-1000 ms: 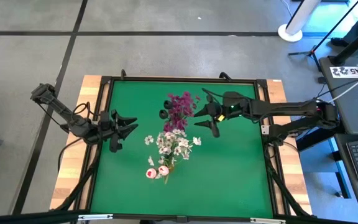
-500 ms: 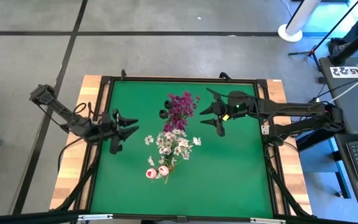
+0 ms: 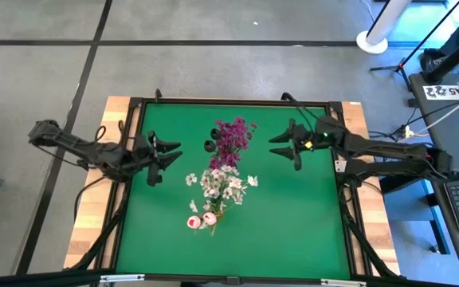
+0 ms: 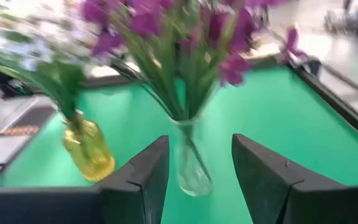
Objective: Sort flowers into vase by color
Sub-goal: Return to Home Position
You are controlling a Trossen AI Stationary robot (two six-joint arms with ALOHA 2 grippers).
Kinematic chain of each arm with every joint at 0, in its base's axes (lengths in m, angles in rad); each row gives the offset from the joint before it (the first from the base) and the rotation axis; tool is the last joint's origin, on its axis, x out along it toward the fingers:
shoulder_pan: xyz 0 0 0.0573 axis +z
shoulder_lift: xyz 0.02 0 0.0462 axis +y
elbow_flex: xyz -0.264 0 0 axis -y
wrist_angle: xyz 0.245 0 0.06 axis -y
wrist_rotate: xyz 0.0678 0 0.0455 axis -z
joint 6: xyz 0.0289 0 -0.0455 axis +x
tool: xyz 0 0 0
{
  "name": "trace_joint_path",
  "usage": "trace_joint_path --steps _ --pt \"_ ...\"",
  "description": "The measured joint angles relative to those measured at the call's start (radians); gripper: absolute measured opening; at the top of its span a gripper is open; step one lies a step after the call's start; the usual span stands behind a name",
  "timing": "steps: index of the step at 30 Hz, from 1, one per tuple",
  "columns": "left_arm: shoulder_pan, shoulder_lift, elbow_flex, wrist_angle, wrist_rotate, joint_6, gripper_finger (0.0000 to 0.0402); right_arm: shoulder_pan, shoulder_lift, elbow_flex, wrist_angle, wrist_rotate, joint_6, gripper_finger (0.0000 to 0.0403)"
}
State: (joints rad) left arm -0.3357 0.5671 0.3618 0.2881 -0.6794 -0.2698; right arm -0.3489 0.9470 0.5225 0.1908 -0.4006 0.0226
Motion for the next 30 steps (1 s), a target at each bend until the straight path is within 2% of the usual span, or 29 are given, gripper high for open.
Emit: trace_joint_path --steps 5,9,14,18,24,30 --pt "0.083 0.005 0.0 -0.043 0.133 -0.027 0.0149 0.002 -0.042 -0.163 0.234 -0.012 0.062 0.0175" --pt "0.109 0.006 0.0 -0.047 0.216 -0.008 0.0126 0.002 -0.043 -0.22 0.289 -0.011 0.076 0.0175" --pt "0.109 0.006 -0.003 -0.08 0.222 0.014 0.009 0.002 -0.043 -0.249 0.307 -0.011 0.077 0.0175" --pt "0.109 -0.009 -0.088 -0.023 0.223 0.011 0.0058 0.002 -0.049 -0.306 0.433 -0.011 0.091 0.0175" --pt "0.109 -0.142 -0.255 0.165 0.234 0.013 0.0016 0.002 -0.114 -0.421 0.592 0.011 0.128 0.0175" --pt "0.109 -0.281 -0.307 0.156 0.24 0.036 0.0003 0.002 -0.199 -0.471 0.601 0.028 0.124 0.0175"
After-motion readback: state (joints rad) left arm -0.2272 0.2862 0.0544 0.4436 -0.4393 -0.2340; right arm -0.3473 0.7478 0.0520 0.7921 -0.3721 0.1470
